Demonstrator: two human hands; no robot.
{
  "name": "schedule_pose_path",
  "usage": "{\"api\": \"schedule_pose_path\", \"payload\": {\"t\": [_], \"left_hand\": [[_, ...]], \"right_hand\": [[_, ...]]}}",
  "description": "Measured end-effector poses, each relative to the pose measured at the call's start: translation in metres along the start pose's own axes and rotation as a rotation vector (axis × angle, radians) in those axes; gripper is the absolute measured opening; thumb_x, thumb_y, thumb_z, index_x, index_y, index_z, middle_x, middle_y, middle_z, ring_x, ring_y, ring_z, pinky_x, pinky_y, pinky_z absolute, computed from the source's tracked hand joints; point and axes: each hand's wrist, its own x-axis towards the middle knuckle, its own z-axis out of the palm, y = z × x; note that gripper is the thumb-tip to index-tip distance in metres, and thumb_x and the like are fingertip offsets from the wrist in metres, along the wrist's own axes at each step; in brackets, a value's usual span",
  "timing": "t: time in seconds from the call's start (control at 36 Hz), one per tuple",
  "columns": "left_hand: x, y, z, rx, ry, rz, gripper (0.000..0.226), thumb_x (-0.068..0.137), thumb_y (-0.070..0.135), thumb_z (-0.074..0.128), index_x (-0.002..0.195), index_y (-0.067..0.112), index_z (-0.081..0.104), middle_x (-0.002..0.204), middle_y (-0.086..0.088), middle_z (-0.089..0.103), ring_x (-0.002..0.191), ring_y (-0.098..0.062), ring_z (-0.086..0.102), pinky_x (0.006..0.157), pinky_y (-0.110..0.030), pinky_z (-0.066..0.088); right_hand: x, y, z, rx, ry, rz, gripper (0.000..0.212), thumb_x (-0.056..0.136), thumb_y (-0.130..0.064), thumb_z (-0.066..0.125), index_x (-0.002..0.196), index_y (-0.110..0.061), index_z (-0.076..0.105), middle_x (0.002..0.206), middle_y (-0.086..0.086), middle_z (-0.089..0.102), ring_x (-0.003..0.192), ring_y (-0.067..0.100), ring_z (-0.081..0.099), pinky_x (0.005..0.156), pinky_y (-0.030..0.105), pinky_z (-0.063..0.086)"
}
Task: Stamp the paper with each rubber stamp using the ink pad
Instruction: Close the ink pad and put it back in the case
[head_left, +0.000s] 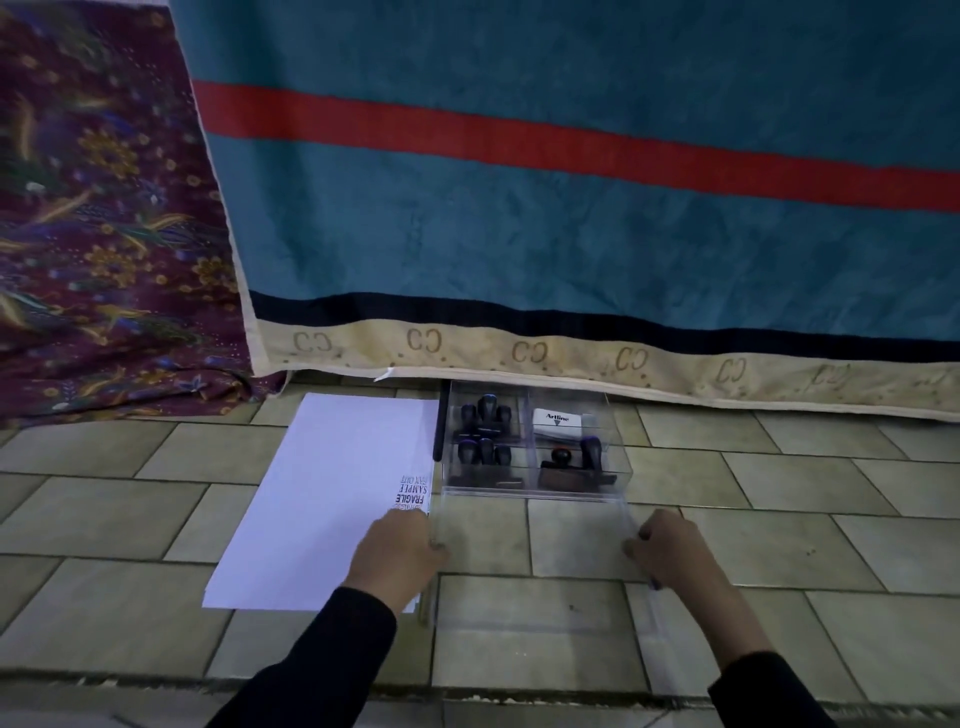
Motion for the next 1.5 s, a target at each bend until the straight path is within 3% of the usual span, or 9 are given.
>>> {"api": "schedule_pose_path", "payload": {"t": [0.14, 0.28, 0.36, 0.56, 0.69, 1.0, 1.14, 1.33, 1.5], "left_hand": [[-0.002, 0.006, 0.006, -0.007, -0.042, -0.034, 0.03, 0.083, 0.017, 0.056, 0.062, 0.015, 0.035, 0.069, 0.001, 0.045, 0.072, -0.022, 0.052, 0.057, -0.026, 0.039], [-0.011, -0.002, -0.013, -0.235, -0.251, -0.134, 0.005, 0.073, 0.012, 0.053, 0.07, 0.009, 0.05, 0.075, -0.011, 0.063, 0.061, -0.023, 0.066, 0.057, -0.029, 0.057], [-0.016, -0.007, -0.032, -0.411, -0.332, -0.134, 0.012, 0.079, 0.014, 0.057, 0.072, 0.004, 0.056, 0.069, -0.01, 0.063, 0.058, -0.021, 0.069, 0.051, -0.027, 0.056], [0.027, 0.017, -0.077, -0.647, 0.009, -0.069, 0.018, 0.09, 0.013, 0.054, 0.074, 0.007, 0.059, 0.075, -0.011, 0.059, 0.061, -0.022, 0.06, 0.052, -0.029, 0.054], [0.063, 0.032, -0.075, -0.627, 0.096, -0.009, 0.012, 0.087, 0.005, 0.051, 0.077, 0.011, 0.052, 0.084, -0.012, 0.052, 0.075, -0.024, 0.053, 0.075, -0.036, 0.051], [0.088, 0.031, -0.051, -0.595, 0.138, -0.059, 0.027, 0.087, 0.001, 0.055, 0.067, 0.019, 0.049, 0.086, -0.014, 0.059, 0.083, -0.029, 0.057, 0.086, -0.041, 0.051], [0.085, 0.031, -0.044, -0.654, 0.105, -0.06, 0.013, 0.09, 0.005, 0.056, 0.1, 0.008, 0.063, 0.097, -0.012, 0.062, 0.096, -0.028, 0.059, 0.094, -0.041, 0.05], [0.077, 0.035, -0.041, -0.654, 0.131, -0.094, 0.019, 0.09, 0.008, 0.052, 0.105, 0.01, 0.065, 0.098, -0.008, 0.063, 0.099, -0.032, 0.061, 0.089, -0.046, 0.054], [0.064, 0.03, -0.039, -0.606, 0.125, -0.109, 0.012, 0.088, 0.012, 0.053, 0.096, 0.014, 0.062, 0.103, -0.011, 0.064, 0.096, -0.036, 0.063, 0.084, -0.048, 0.056]], "right_hand": [[-0.002, 0.003, -0.003, 0.045, -0.065, -0.007, 0.019, 0.081, -0.006, 0.053, 0.064, 0.0, 0.058, 0.048, 0.006, 0.053, 0.053, 0.02, 0.056, 0.054, 0.02, 0.043], [-0.01, 0.012, -0.021, 0.537, -0.281, 0.007, 0.015, 0.085, 0.002, 0.055, 0.071, -0.001, 0.053, 0.058, 0.008, 0.047, 0.045, 0.015, 0.042, 0.046, 0.021, 0.039], [-0.017, 0.015, -0.036, 0.764, -0.384, -0.088, 0.012, 0.089, 0.0, 0.056, 0.079, 0.005, 0.061, 0.063, 0.01, 0.05, 0.053, 0.016, 0.046, 0.049, 0.022, 0.044], [0.01, -0.026, -0.068, 0.975, -0.163, -0.253, 0.013, 0.092, -0.004, 0.051, 0.091, -0.003, 0.064, 0.076, 0.008, 0.062, 0.063, 0.015, 0.054, 0.055, 0.021, 0.047], [0.048, -0.054, -0.072, 0.87, -0.001, -0.217, 0.025, 0.086, 0.014, 0.05, 0.104, 0.005, 0.063, 0.085, 0.011, 0.06, 0.063, 0.015, 0.051, 0.057, 0.023, 0.042], [0.098, -0.058, -0.047, 0.604, 0.114, -0.162, 0.03, 0.081, 0.016, 0.05, 0.1, 0.004, 0.07, 0.083, 0.01, 0.058, 0.076, 0.023, 0.05, 0.072, 0.036, 0.047], [0.107, -0.05, -0.04, 0.569, 0.151, -0.144, 0.026, 0.078, 0.013, 0.052, 0.088, 0.0, 0.072, 0.08, 0.012, 0.062, 0.077, 0.023, 0.055, 0.085, 0.046, 0.053], [0.104, -0.046, -0.039, 0.615, 0.109, -0.128, 0.03, 0.077, 0.015, 0.051, 0.075, -0.008, 0.069, 0.078, 0.012, 0.062, 0.075, 0.023, 0.055, 0.066, 0.035, 0.049], [0.086, -0.034, -0.04, 0.693, 0.048, -0.147, 0.027, 0.077, 0.019, 0.051, 0.097, 0.01, 0.066, 0.074, 0.01, 0.057, 0.054, 0.014, 0.048, 0.049, 0.021, 0.044]]}}
